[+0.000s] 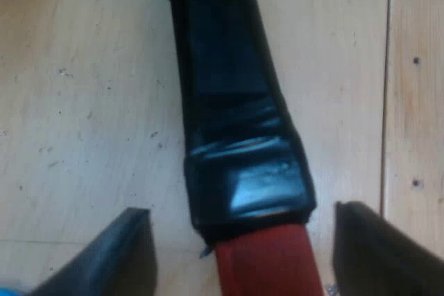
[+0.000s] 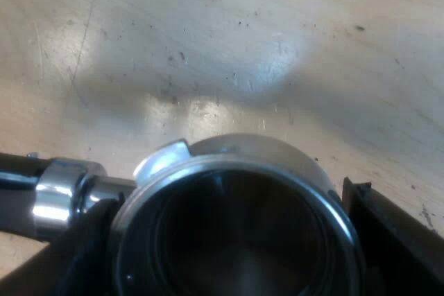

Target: Put the handle in the coffee machine

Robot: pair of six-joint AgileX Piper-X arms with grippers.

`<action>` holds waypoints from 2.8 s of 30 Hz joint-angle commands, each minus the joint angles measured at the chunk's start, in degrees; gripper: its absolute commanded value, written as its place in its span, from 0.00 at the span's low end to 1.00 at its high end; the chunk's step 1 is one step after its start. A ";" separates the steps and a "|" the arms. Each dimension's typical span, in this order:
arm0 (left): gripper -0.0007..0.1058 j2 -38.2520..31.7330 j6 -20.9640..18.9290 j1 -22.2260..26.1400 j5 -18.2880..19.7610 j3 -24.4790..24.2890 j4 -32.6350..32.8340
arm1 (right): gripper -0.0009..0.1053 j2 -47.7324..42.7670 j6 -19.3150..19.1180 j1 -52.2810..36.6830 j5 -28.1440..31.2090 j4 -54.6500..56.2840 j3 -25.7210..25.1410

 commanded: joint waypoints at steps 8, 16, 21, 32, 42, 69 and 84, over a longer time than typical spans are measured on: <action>0.29 -0.15 0.65 -0.28 -0.83 0.02 -0.11 | 0.01 -0.94 -0.05 -0.29 -0.27 -0.28 -0.91; 0.29 -0.15 0.65 -0.28 0.71 0.02 -0.96 | 0.01 -0.94 0.05 -0.29 -0.27 -0.28 -0.91; 0.25 -0.15 0.65 -0.28 0.95 0.02 -1.92 | 0.01 -0.94 0.51 -0.29 -0.27 -0.28 -0.91; 0.01 -0.15 0.65 -0.28 2.06 0.02 -1.90 | 0.01 -0.94 0.78 -0.29 -0.27 -0.28 -0.91; 0.01 -0.15 0.65 -0.28 4.87 0.02 -1.90 | 0.69 -0.94 0.49 -0.29 -0.27 -0.28 -0.91; 0.01 -0.15 0.65 11.83 7.42 0.02 0.27 | 0.95 -1.45 -2.12 -0.29 16.92 -1.23 -4.49; 0.01 -0.15 7.36 26.88 10.40 -1.61 10.43 | 0.95 -2.80 -2.63 3.68 26.47 -4.06 -4.49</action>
